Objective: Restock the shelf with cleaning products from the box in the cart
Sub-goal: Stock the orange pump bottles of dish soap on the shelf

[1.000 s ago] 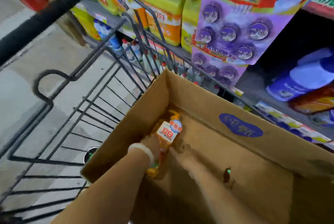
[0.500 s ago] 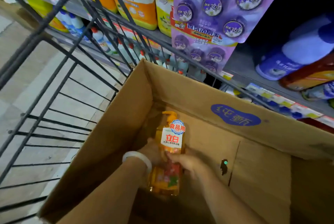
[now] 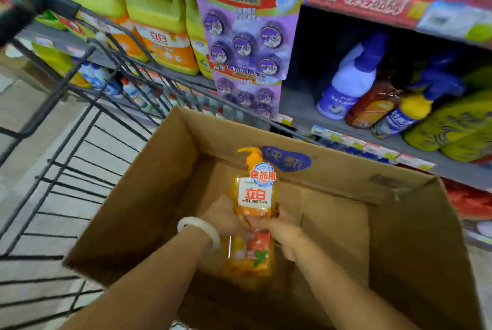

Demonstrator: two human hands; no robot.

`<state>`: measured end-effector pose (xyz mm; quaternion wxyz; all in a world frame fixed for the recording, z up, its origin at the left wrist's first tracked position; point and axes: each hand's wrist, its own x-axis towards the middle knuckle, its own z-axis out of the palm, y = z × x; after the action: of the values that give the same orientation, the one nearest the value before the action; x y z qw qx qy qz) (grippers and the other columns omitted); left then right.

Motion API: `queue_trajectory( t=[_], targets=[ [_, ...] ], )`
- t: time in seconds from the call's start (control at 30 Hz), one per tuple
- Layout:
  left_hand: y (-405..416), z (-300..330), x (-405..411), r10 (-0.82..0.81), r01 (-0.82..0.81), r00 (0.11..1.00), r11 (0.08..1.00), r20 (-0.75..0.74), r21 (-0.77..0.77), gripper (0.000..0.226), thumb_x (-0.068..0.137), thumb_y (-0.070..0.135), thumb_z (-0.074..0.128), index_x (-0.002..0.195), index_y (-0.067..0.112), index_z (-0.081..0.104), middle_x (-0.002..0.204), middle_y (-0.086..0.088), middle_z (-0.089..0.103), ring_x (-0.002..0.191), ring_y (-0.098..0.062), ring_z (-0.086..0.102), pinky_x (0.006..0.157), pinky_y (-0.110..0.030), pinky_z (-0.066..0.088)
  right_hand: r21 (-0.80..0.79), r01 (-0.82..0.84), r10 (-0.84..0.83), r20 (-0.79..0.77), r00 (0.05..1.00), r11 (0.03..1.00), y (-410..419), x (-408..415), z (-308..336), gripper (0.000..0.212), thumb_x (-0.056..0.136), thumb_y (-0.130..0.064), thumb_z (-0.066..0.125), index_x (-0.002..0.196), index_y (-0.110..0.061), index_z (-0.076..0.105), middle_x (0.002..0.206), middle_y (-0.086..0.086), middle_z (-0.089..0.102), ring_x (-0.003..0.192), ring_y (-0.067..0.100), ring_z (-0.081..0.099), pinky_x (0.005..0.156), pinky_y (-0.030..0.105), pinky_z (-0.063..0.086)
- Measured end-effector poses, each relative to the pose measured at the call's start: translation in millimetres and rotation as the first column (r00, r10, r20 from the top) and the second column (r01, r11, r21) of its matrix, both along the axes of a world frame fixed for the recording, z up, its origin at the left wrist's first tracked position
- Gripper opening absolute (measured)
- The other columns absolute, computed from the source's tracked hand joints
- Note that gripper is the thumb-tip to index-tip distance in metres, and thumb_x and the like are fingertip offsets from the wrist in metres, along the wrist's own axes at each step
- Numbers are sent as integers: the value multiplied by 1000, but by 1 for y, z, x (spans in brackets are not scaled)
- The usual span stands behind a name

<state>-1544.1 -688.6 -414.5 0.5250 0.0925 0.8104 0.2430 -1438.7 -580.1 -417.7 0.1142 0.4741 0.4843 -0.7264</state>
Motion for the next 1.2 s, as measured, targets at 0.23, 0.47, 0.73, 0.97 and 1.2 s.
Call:
queue_trajectory(
  t=[0.23, 0.47, 0.73, 0.97, 1.2],
  targets=[
    [83, 138, 92, -153, 239, 941, 932, -300, 272, 80, 36, 38, 83, 111, 20, 62, 105, 7, 65, 101, -11, 62, 92, -30, 51, 156, 207, -166, -241, 956, 966, 72, 101, 114, 56, 59, -2, 86, 106, -12, 58, 98, 6, 72, 88, 23, 69, 84, 44, 57],
    [192, 250, 237, -154, 380, 893, 761, -423, 526, 93, 23, 28, 88, 111, 15, 62, 101, 1, 74, 95, -16, 70, 86, -42, 57, 304, 380, -195, -498, 845, 873, 163, 270, 244, 73, 54, 0, 86, 120, -5, 53, 103, 11, 72, 84, 22, 70, 75, 35, 58],
    [308, 366, 417, -247, 586, 804, 480, -540, 653, 85, 29, 18, 90, 109, 12, 62, 94, 11, 73, 88, -7, 68, 87, -34, 56, 479, 626, -220, -658, 720, 615, 250, 460, 362, 73, 41, -10, 80, 110, -6, 56, 92, 6, 72, 69, 9, 68, 62, 22, 55],
    [395, 417, 503, -162, 651, 753, 326, -638, 685, 99, 16, 38, 82, 107, 24, 46, 102, 11, 66, 97, -8, 64, 89, -33, 52, 525, 741, -243, -721, 648, 418, 308, 555, 416, 69, 41, -13, 83, 106, -12, 60, 87, 2, 76, 76, 14, 71, 70, 29, 58],
    [495, 491, 540, -68, 684, 725, 192, -685, 704, 85, 30, 28, 91, 100, 27, 43, 106, 5, 64, 101, -15, 62, 89, -36, 52, 593, 750, -108, -759, 642, 294, 405, 590, 486, 44, 67, 3, 78, 106, -11, 63, 83, -2, 76, 69, 8, 71, 57, 19, 54]
  ],
)
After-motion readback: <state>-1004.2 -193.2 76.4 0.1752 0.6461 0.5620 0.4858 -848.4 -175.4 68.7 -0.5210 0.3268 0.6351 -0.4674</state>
